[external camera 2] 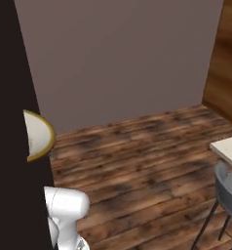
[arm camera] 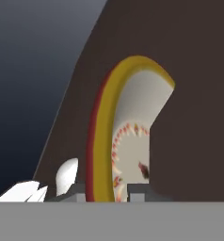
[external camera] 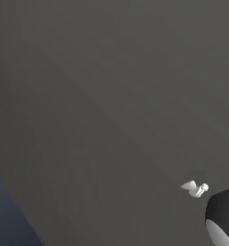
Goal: Move the bowls from the cabinet to the plates on the dining table.
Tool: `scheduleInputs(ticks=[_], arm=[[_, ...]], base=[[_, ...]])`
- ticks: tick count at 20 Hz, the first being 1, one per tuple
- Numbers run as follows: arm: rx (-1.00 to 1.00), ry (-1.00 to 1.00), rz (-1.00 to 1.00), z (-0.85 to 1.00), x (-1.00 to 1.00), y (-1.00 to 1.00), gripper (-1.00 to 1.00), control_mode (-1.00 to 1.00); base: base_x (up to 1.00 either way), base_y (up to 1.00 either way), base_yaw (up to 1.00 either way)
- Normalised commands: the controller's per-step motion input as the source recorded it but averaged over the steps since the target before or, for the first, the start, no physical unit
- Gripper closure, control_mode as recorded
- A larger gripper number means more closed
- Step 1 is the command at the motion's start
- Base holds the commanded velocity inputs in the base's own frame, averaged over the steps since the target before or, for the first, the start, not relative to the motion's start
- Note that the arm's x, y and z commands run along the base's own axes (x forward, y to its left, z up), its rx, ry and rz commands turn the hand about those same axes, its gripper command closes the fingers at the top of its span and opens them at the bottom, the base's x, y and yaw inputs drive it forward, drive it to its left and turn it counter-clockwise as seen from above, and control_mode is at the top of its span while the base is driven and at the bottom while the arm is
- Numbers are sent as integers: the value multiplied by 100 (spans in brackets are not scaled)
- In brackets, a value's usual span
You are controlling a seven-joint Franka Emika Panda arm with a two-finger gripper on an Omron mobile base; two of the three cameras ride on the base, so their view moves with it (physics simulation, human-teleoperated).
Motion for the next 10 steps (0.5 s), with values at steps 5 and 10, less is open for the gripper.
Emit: scheduleInputs(ticks=[5,10], arm=[[0,0,0,0,0,0,100,100],[0,0,0,0,0,0,100,100]], base=[[100,82,-32],[100,67,-35]])
